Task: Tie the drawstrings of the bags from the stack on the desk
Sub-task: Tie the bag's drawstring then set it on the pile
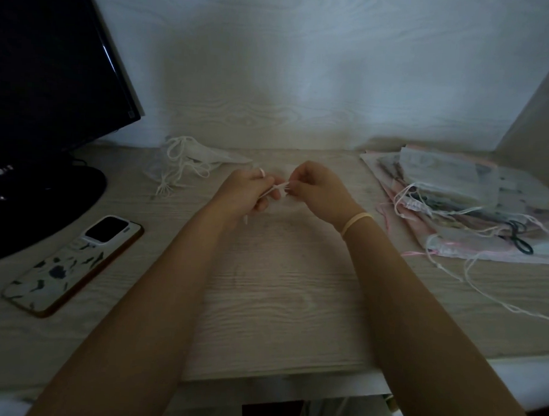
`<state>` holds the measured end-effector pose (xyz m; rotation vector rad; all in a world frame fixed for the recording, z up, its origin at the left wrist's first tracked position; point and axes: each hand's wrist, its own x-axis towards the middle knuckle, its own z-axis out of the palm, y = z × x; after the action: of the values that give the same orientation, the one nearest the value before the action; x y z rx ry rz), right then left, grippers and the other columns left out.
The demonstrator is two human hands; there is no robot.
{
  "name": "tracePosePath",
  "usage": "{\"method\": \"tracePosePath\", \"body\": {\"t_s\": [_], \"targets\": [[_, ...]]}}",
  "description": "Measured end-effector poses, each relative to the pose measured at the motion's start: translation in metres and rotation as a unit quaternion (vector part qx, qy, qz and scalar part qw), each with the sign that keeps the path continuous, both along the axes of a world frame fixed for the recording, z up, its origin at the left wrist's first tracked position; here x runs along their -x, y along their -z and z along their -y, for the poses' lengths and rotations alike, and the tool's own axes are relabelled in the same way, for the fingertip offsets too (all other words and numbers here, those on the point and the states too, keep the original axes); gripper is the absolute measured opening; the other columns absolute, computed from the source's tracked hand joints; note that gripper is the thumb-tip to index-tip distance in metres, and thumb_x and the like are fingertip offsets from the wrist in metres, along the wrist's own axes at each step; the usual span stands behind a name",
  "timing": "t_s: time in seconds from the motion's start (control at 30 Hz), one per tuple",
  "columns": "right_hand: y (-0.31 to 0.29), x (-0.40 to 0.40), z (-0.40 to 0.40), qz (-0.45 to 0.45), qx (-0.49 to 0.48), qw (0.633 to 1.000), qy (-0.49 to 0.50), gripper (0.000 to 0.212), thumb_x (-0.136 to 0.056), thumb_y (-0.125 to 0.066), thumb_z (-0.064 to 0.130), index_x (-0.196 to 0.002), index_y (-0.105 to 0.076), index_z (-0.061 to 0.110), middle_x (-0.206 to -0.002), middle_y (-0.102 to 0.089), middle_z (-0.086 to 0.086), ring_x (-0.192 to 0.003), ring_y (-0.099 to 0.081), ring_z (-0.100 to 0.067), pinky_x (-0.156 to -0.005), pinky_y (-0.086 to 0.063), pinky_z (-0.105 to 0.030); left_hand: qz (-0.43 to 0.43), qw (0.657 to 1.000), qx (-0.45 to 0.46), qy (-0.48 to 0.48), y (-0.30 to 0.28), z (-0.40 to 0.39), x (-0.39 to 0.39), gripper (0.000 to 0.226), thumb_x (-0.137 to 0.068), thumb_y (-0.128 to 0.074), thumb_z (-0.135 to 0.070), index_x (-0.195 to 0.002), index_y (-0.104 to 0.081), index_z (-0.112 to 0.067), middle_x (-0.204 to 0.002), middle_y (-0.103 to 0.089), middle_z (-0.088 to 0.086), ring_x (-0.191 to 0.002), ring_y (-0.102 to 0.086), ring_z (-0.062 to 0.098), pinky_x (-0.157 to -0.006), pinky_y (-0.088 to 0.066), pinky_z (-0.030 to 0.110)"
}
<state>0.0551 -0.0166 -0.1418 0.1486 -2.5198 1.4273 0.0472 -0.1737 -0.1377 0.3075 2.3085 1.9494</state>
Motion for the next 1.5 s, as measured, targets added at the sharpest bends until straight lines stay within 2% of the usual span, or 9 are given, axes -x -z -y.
{"method": "tracePosePath", "body": {"t_s": [0.1, 0.17, 0.33, 0.6, 0.8, 1.07, 1.2, 1.33, 1.5], "targets": [[-0.001, 0.0, 0.002, 0.036, 0.096, 0.995, -0.005, 0.014, -0.079, -0.062, 0.005, -0.073, -0.057, 0.017, -0.078, -0.065, -0.011, -0.075, -0.065, -0.023, -0.071, -0.051, -0.036, -0.033, 0.999, 0.016, -0.018, 0.003, -0.001, 0.003, 0.013, -0.097, -0.048, -0.004, -0.093, -0.06, -0.007, -0.069, -0.062, 0.008, -0.034, -0.039, 0.006, -0.036, -0.029, 0.016], [-0.002, -0.002, 0.004, 0.026, 0.119, 0.992, -0.03, 0.013, -0.08, -0.063, 0.003, -0.079, -0.057, 0.014, -0.082, -0.067, -0.017, -0.076, -0.064, -0.023, -0.073, -0.051, -0.036, -0.055, 0.998, 0.018, -0.02, 0.003, -0.002, 0.003, 0.014, -0.096, -0.05, -0.003, -0.086, -0.054, -0.012, -0.066, -0.062, 0.01, -0.033, -0.04, 0.006, -0.036, -0.029, 0.015], [-0.005, -0.006, 0.006, -0.005, 0.058, 0.996, -0.065, 0.03, -0.071, -0.075, -0.005, -0.088, -0.055, 0.008, -0.082, -0.069, -0.016, -0.071, -0.065, -0.018, -0.074, -0.055, -0.036, -0.124, 0.989, 0.069, -0.045, 0.009, -0.006, 0.004, 0.021, -0.093, -0.059, -0.011, -0.082, -0.044, -0.018, -0.065, -0.066, 0.011, -0.04, -0.051, -0.001, -0.041, -0.033, 0.014], [-0.006, -0.008, 0.002, -0.007, 0.025, 0.998, -0.06, 0.021, -0.074, -0.073, -0.003, -0.079, -0.057, 0.009, -0.075, -0.07, -0.022, -0.066, -0.067, -0.028, -0.069, -0.057, -0.043, -0.151, 0.982, 0.096, -0.064, 0.01, -0.007, 0.006, 0.029, -0.091, -0.064, -0.016, -0.078, -0.039, -0.023, -0.064, -0.07, 0.002, -0.051, -0.057, 0.0, -0.052, -0.037, 0.016], [-0.011, -0.012, 0.006, -0.019, 0.034, 0.998, -0.048, 0.024, -0.073, -0.073, -0.006, -0.073, -0.055, 0.01, -0.066, -0.067, -0.016, -0.049, -0.062, -0.012, -0.052, -0.054, -0.024, -0.109, 0.984, 0.082, -0.111, 0.009, -0.004, 0.006, 0.031, -0.081, -0.075, -0.032, -0.08, -0.045, -0.023, -0.061, -0.069, -0.001, -0.061, -0.064, 0.012, -0.065, -0.048, 0.031], [-0.011, -0.01, 0.006, -0.056, -0.015, 0.998, 0.0, 0.012, -0.075, -0.075, 0.001, -0.081, -0.064, 0.004, -0.065, -0.068, -0.012, -0.053, -0.064, -0.016, -0.06, -0.056, -0.034, -0.078, 0.993, 0.055, -0.066, 0.002, -0.004, 0.0, 0.02, -0.07, -0.078, -0.012, -0.079, -0.061, -0.017, -0.067, -0.072, 0.004, -0.061, -0.067, 0.018, -0.07, -0.058, 0.039], [-0.011, -0.011, 0.003, -0.043, -0.012, 0.999, -0.006, 0.012, -0.075, -0.074, -0.001, -0.082, -0.065, 0.002, -0.067, -0.069, -0.014, -0.052, -0.062, -0.012, -0.061, -0.055, -0.032, -0.088, 0.993, 0.058, -0.049, 0.002, -0.002, -0.001, 0.016, -0.071, -0.081, -0.009, -0.075, -0.068, -0.017, -0.065, -0.071, 0.004, -0.06, -0.067, 0.016, -0.068, -0.057, 0.034], [-0.012, -0.011, -0.001, -0.029, 0.027, 0.999, -0.016, 0.013, -0.074, -0.074, -0.006, -0.08, -0.065, 0.0, -0.068, -0.069, -0.017, -0.057, -0.066, -0.023, -0.059, -0.058, -0.034, -0.089, 0.993, 0.058, -0.058, 0.003, 0.001, 0.0, 0.013, -0.071, -0.077, -0.004, -0.079, -0.074, -0.014, -0.066, -0.072, 0.005, -0.061, -0.07, 0.016, -0.066, -0.057, 0.029], [-0.009, -0.008, 0.003, -0.039, 0.006, 0.999, -0.015, 0.016, -0.073, -0.075, -0.003, -0.075, -0.063, 0.008, -0.064, -0.069, -0.014, -0.055, -0.067, -0.021, -0.057, -0.057, -0.031, -0.107, 0.986, 0.122, -0.047, 0.009, 0.002, 0.006, 0.014, -0.072, -0.084, -0.019, -0.081, -0.072, -0.018, -0.063, -0.064, -0.007, -0.053, -0.057, 0.005, -0.059, -0.046, 0.024]]}}
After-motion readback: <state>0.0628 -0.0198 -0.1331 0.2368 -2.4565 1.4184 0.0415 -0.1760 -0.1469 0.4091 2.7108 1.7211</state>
